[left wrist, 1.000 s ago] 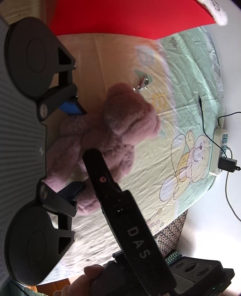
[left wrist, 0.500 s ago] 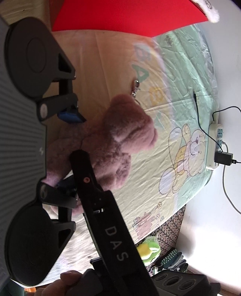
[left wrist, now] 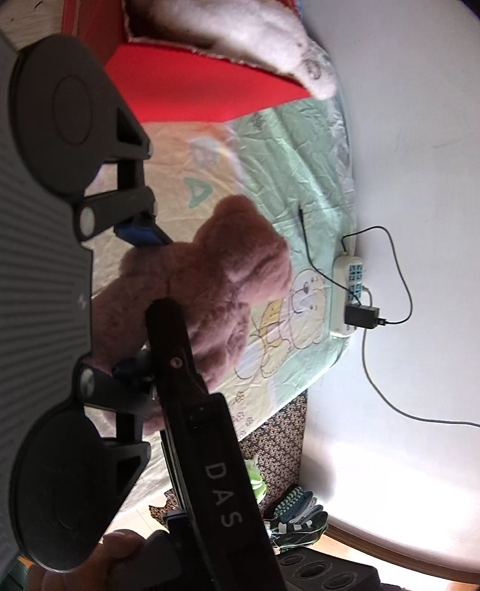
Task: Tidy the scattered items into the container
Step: 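Lift the pink teddy bear with the right gripper over the red box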
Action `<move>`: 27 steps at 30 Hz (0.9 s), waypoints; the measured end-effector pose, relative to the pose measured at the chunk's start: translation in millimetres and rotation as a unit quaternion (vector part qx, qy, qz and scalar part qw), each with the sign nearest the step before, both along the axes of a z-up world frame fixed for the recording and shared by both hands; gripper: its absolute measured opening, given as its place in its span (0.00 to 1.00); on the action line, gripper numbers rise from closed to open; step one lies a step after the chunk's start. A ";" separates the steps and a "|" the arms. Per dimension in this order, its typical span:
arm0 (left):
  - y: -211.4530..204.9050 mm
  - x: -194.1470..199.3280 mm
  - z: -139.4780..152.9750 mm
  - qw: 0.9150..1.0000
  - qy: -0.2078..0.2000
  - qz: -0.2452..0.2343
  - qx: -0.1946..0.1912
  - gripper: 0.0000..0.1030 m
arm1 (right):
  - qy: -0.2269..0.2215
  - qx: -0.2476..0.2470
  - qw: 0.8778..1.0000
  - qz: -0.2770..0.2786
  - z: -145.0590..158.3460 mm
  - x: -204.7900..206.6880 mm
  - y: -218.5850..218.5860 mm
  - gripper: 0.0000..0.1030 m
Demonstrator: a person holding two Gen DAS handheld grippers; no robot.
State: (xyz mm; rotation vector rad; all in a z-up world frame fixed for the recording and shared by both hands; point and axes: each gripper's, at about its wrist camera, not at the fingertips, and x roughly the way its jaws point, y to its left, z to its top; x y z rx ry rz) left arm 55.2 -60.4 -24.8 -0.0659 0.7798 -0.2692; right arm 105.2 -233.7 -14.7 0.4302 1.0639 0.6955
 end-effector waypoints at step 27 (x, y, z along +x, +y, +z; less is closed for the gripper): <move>190.2 -31.1 83.8 0.994 -0.103 0.025 0.009 0.57 | -0.093 0.042 0.995 -0.017 53.7 -32.5 185.2 0.47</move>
